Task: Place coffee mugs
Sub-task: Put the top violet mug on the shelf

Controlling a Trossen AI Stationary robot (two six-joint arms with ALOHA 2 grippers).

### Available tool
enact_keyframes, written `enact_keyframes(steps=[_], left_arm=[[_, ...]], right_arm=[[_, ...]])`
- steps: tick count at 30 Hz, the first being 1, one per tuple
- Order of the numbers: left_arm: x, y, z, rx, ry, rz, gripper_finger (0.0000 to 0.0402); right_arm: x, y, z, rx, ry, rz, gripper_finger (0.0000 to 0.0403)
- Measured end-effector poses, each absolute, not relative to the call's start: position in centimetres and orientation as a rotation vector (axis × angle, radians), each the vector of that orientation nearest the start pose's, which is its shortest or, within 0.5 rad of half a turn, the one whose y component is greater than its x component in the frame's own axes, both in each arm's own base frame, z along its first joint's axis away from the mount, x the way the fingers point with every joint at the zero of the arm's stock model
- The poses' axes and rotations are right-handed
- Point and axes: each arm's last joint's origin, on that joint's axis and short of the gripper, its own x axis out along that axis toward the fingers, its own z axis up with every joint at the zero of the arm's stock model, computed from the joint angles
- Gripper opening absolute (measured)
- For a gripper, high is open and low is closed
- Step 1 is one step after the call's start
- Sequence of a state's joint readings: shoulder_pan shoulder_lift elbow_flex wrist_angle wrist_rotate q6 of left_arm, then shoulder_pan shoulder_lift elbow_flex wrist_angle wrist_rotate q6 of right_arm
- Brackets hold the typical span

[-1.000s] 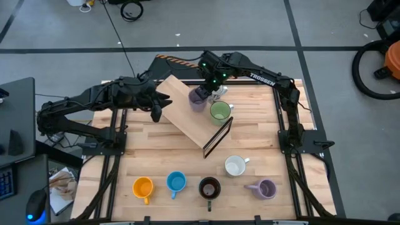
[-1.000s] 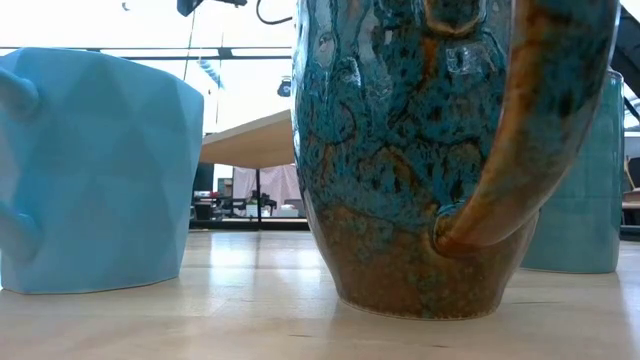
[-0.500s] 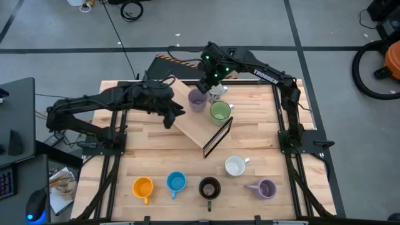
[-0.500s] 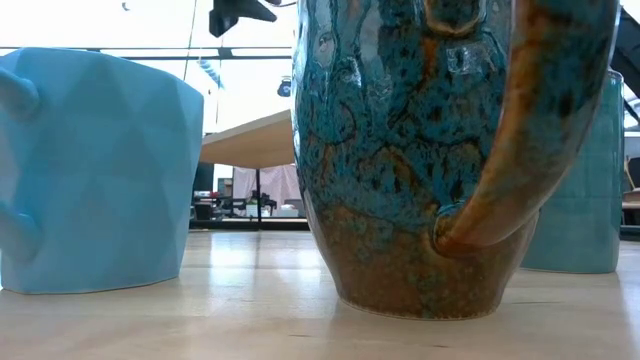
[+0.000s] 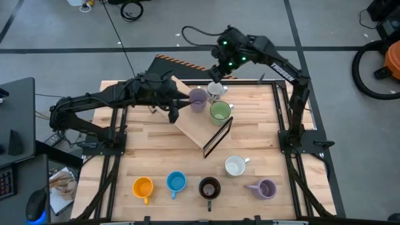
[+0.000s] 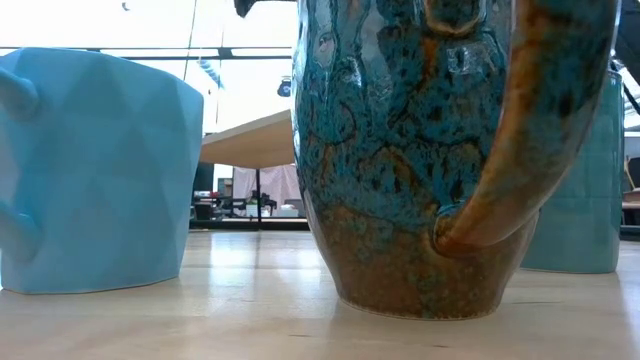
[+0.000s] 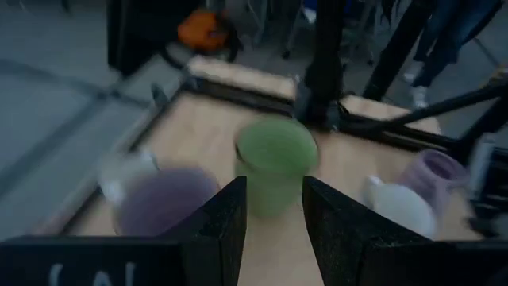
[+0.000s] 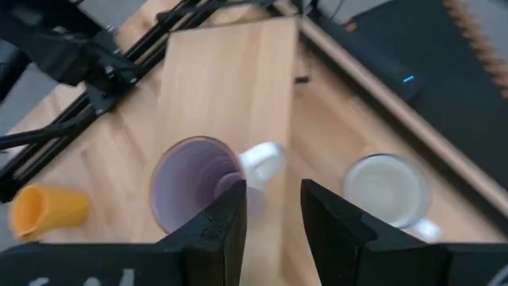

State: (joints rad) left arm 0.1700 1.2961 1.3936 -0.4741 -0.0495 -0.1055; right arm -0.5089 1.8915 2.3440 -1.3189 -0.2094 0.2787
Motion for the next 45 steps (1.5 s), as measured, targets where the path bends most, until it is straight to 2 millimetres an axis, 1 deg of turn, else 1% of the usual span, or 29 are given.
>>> enact_keyframes(steps=[3, 5, 11, 13, 17, 19, 25, 29, 32, 41, 45], left_arm=[[28.0, 5.0, 40.6, 0.019, 0.38, 0.234, 0.013], [28.9, 5.2, 39.6, 0.088, 0.428, 0.231, 0.013], [31.4, 6.0, 36.5, 0.144, 0.565, 0.189, 0.013], [32.1, 6.1, 35.5, 0.167, 0.614, 0.174, 0.013], [33.1, 6.5, 34.2, 0.203, 0.656, 0.154, 0.013], [33.5, 6.6, 33.7, 0.214, 0.673, 0.15, 0.013], [33.9, 6.7, 33.1, 0.225, 0.698, 0.16, 0.013], [33.9, 6.7, 33.1, 0.231, 0.703, 0.176, 0.013], [33.7, 6.7, 32.6, 0.233, 0.745, 0.187, 0.013], [33.6, 6.8, 34.0, 0.2, 0.718, 0.23, 0.013], [33.3, 7.3, 33.6, 0.139, 0.751, 0.261, 0.013]], right_arm=[[30.0, -16.5, 45.6, 0.507, 0.75, -0.454, 0.0126], [28.8, -15.9, 46.6, 0.474, 0.736, -0.5, 0.0126], [25.7, -14.6, 48.7, 0.417, 0.699, -0.597, 0.0126], [25.0, -14.2, 49.0, 0.419, 0.7, -0.621, 0.0126], [24.2, -13.7, 49.2, 0.427, 0.719, -0.645, 0.0126], [24.0, -13.6, 49.1, 0.44, 0.732, -0.65, 0.0126], [24.3, -13.1, 49.0, 0.441, 0.746, -0.634, 0.0126], [24.7, -12.8, 48.8, 0.424, 0.754, -0.638, 0.0126], [25.0, -12.7, 48.5, 0.411, 0.769, -0.653, 0.0126], [25.5, -13.0, 47.6, 0.414, 0.804, -0.657, 0.0126], [25.6, -13.0, 47.7, 0.413, 0.789, -0.656, 0.0126]])
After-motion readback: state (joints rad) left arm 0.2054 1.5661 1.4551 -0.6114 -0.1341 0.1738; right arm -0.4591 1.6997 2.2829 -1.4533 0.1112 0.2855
